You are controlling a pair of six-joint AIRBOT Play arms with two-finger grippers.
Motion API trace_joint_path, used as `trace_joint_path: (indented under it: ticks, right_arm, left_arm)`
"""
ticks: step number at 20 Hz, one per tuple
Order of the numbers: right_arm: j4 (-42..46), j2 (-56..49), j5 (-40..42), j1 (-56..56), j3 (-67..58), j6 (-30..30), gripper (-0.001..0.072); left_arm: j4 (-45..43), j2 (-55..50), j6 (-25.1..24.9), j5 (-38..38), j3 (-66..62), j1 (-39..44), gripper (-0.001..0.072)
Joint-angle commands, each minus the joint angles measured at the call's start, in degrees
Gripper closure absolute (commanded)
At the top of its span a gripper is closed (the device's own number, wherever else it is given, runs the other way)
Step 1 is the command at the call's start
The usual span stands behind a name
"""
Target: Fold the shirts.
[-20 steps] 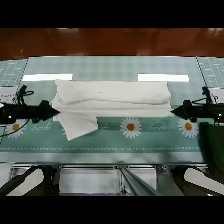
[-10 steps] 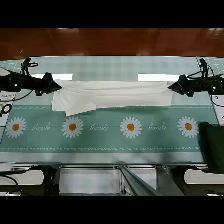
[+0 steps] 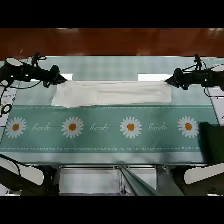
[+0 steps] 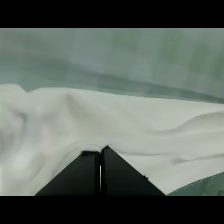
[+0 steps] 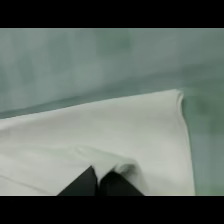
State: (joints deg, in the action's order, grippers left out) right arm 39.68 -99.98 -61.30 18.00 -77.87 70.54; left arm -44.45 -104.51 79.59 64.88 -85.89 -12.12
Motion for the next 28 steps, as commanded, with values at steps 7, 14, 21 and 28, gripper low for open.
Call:
trace_joint_path:
  ticks: [7,14,21,28]
  right_arm:
    - [-3.1,-1.9,0.9,0.4,-1.0,-0.7,0.0304]
    - [3.7,10.2,-10.9,15.2,0.7,-1.8,0.0304]
    - [0.2,15.1,5.2,17.9,21.9,-3.3,0.0296]
    - [-7.9,3.3,2.5,10.5,19.3,-4.1,0.0295]
  left_arm:
    - [-0.9,-3.0,0.2,5.2,-4.7,-0.4,0.02]
    - [-8.5,10.6,-4.0,11.8,2.2,-9.3,0.02]
    - [-6.5,38.6,-9.3,-6.9,39.1,-7.3,0.02]
    - [-3.0,41.6,-9.3,-6.9,43.9,-5.4,0.02]
